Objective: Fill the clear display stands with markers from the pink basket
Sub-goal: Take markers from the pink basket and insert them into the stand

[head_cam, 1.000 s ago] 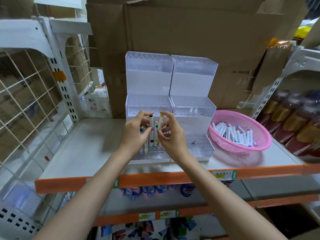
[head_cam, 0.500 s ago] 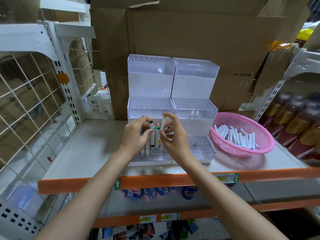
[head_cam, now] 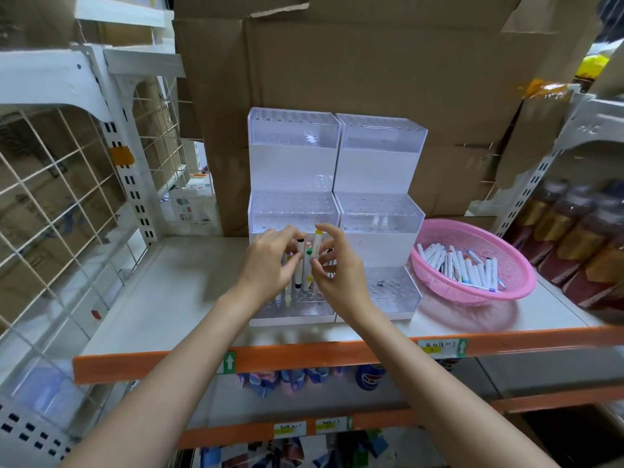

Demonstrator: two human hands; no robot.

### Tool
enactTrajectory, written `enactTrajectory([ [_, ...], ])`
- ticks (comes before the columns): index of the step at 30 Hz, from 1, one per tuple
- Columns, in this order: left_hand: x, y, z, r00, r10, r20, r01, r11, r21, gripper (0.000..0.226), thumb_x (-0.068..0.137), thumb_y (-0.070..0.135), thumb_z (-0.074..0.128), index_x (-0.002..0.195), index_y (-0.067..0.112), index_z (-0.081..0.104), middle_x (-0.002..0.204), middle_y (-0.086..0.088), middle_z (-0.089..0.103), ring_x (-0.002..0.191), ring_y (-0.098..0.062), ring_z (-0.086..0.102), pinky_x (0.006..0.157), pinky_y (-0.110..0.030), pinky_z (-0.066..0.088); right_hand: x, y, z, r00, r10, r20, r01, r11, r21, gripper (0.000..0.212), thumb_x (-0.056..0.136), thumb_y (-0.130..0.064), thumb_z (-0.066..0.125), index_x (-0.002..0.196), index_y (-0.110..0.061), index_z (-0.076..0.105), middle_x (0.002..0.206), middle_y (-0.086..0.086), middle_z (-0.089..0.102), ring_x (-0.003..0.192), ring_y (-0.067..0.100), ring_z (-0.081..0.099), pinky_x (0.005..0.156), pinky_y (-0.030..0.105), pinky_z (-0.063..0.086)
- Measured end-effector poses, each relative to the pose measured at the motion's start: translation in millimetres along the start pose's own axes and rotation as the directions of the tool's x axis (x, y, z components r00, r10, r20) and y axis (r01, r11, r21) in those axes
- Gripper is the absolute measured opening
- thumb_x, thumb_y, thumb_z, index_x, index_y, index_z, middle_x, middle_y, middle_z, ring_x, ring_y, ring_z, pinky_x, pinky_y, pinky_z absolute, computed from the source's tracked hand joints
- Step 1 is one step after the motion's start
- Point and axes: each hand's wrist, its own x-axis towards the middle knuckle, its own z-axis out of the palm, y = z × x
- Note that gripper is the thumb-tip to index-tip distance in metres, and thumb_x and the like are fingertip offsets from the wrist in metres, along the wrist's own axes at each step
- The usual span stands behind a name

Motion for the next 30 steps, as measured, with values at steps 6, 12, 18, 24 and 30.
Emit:
enactTrajectory([
  [6,2.7,-1.8,-2.6,0.999,-0.037,0.027,0.038,0.997,-0.065,0.020,0.075,0.017,0.068,0.094,0.015,0.064,0.070,0.012,0.062,0.067,-0.015,0.062,0.069,-0.041,0.050,-0.6,1.0,1.2,1.000,0.002,0.011,-0.002,1.000,0.018,0.061,0.086,0.001,0.062,0.120,-0.045,0.041,0.085,-0.009,0.055,0.070,0.010,0.059,0.057,0.017,0.048],
  [12,-1.9,-3.4,1.9,0.998,-0.018,0.063,0.015,0.999,0.051,0.025,0.074,0.010,0.075,0.094,0.018,0.063,0.073,0.011,0.065,0.075,-0.018,0.063,0.073,-0.031,0.031,1.4,2.0,2.5,1.000,0.003,0.016,-0.003,1.000,0.020,0.062,0.086,0.002,0.062,0.120,-0.044,0.040,0.083,-0.014,0.052,0.068,0.006,0.057,0.056,0.014,0.045],
  [18,-9.6,-7.5,4.9,0.997,0.008,0.081,-0.017,0.994,0.104,0.029,0.069,0.008,0.080,0.093,0.016,0.065,0.079,0.006,0.068,0.078,-0.020,0.065,0.073,-0.030,0.034,1.3,2.5,0.7,1.000,0.002,0.011,-0.002,1.000,0.011,0.062,0.086,0.002,0.062,0.121,-0.045,0.039,0.084,-0.011,0.054,0.070,0.007,0.058,0.056,0.017,0.048],
  [24,-16.3,-11.3,7.8,0.990,0.056,0.127,-0.079,0.980,0.183,0.035,0.060,0.005,0.084,0.089,0.013,0.065,0.082,0.000,0.066,0.083,-0.026,0.063,0.077,-0.032,0.039,-1.9,4.7,3.2,1.000,-0.005,0.006,0.005,0.999,0.031,0.063,0.085,0.003,0.061,0.122,-0.044,0.041,0.083,-0.012,0.052,0.066,0.007,0.056,0.055,0.014,0.044],
  [30,-17.7,-10.2,3.9,0.983,0.073,0.170,-0.107,0.975,0.197,0.035,0.063,0.003,0.081,0.093,0.011,0.066,0.089,-0.002,0.068,0.088,-0.027,0.064,0.080,-0.036,0.046,-4.2,7.1,1.9,1.000,-0.006,0.008,0.005,1.000,0.026,0.062,0.085,0.004,0.061,0.122,-0.041,0.043,0.085,-0.006,0.054,0.068,0.011,0.057,0.056,0.013,0.043],
])
